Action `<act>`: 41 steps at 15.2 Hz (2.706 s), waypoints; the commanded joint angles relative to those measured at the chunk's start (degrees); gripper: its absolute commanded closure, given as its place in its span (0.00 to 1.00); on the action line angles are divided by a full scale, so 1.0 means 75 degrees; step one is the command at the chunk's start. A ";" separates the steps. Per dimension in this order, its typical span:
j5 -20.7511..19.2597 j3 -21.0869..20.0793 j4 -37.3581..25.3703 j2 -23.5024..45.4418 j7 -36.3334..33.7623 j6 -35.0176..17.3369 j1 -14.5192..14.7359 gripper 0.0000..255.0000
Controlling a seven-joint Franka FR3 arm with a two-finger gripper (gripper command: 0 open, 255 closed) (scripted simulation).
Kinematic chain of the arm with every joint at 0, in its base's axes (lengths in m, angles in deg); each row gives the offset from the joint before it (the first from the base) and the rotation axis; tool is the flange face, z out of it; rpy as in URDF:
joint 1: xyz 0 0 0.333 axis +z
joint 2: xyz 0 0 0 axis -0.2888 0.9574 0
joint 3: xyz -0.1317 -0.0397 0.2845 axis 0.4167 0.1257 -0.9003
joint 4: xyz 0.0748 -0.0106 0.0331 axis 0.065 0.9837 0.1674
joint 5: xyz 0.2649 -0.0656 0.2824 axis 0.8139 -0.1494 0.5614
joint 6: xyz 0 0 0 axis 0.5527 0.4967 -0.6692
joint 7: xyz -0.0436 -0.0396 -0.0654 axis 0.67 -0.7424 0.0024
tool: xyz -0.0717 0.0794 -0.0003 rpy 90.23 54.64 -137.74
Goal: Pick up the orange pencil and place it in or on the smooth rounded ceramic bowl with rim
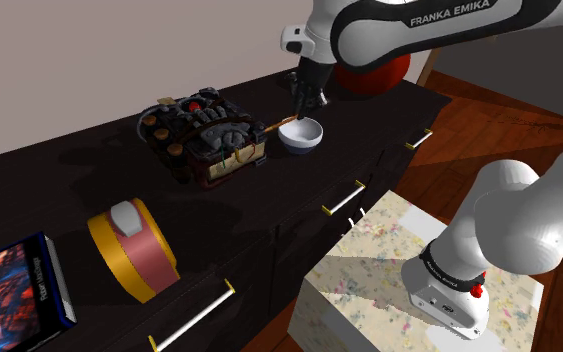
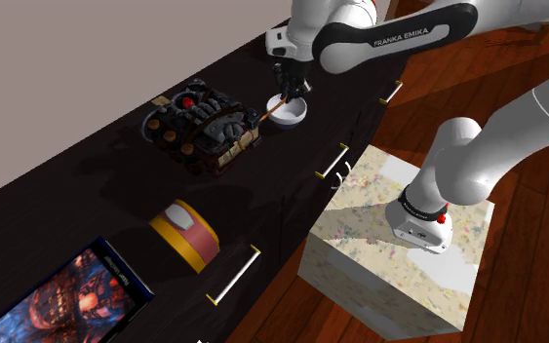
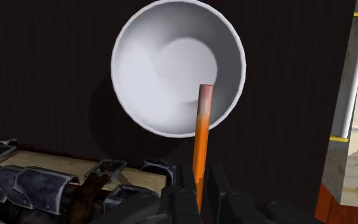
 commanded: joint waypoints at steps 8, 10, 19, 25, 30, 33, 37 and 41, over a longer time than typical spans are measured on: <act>0.0143 0.1130 -0.0810 0.0675 0.1670 -0.0007 -0.0439 1.00; 0.0140 0.1144 -0.0649 0.0725 0.1667 -0.0217 -0.0443 1.00; 0.0154 0.1218 0.0000 0.1042 0.1671 -0.1179 -0.0451 1.00; 0.0189 0.1268 0.0348 0.1321 0.1692 -0.1801 -0.0448 1.00; 0.0190 0.1268 0.0347 0.1322 0.1693 -0.1801 -0.0447 1.00; 0.0189 0.1267 0.0347 0.1322 0.1690 -0.1802 -0.0446 0.00; 0.0187 0.1267 0.0352 0.1316 0.1690 -0.1801 -0.0447 0.00; 0.0075 0.1170 0.0105 0.0758 0.1600 -0.1001 -0.0467 0.00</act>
